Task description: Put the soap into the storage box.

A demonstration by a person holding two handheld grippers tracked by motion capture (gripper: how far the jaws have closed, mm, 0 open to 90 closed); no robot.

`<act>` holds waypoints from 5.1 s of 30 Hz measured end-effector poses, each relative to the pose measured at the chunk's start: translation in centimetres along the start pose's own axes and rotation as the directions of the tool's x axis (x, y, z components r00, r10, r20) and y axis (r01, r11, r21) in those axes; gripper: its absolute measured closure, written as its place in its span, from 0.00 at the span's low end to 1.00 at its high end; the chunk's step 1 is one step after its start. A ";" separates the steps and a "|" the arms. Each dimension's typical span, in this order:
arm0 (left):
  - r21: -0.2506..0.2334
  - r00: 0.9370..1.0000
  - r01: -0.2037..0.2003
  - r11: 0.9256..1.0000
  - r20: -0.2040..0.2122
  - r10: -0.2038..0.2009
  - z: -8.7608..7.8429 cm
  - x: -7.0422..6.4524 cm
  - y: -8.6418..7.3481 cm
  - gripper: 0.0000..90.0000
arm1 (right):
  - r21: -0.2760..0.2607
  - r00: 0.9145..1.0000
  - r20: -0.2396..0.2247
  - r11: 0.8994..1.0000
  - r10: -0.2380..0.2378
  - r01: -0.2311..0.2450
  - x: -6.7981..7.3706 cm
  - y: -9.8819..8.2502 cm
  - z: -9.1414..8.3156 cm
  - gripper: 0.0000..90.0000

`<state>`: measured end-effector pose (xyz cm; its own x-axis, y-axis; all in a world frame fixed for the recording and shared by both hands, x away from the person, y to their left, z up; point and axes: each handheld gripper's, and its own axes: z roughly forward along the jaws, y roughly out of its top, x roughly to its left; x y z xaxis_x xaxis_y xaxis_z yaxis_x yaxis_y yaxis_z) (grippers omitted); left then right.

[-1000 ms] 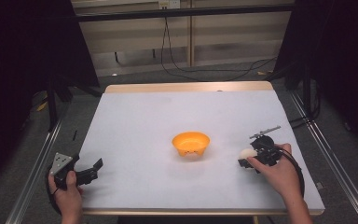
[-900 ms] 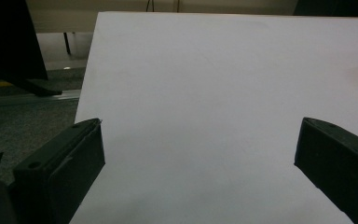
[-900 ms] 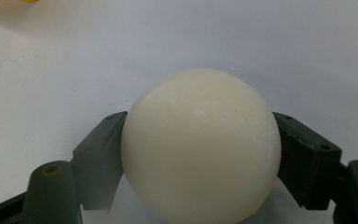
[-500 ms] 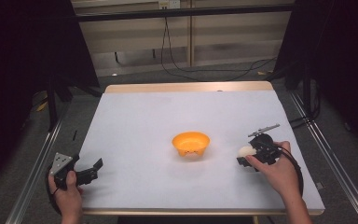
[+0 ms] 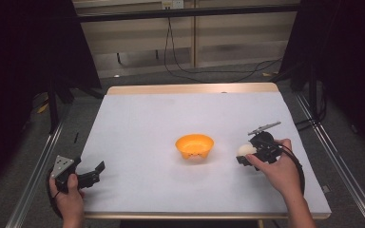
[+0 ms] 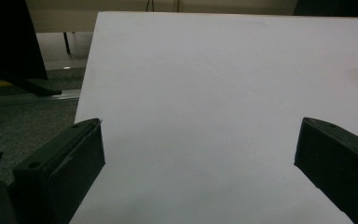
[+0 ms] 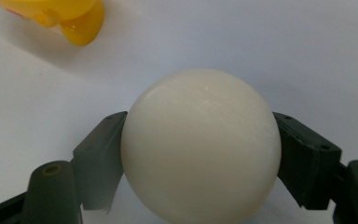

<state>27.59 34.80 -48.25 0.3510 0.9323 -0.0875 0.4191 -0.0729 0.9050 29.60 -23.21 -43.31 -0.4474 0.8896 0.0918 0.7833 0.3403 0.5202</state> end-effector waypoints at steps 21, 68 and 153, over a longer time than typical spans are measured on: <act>0.001 1.000 0.007 1.000 0.002 -0.007 0.0 0.0 0.0 0.01 | -0.009 0.999 -0.025 0.999 -0.033 0.033 1.4 3.2 -0.2 0.27; 0.001 1.000 0.004 1.000 0.008 -0.004 0.0 -0.1 0.0 0.02 | -0.016 0.989 -0.088 0.993 -0.116 0.115 6.3 8.5 1.7 0.27; 0.002 1.000 0.001 1.000 0.003 -0.001 0.1 -0.1 0.0 0.02 | 0.032 0.994 -0.096 0.998 -0.043 0.047 10.0 10.8 6.2 0.16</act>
<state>27.60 34.70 -48.27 0.3533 0.9312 -0.0897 0.4213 -0.0728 0.9040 36.26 -8.79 -42.01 -0.5202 0.8407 0.1503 0.7751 0.3909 0.4964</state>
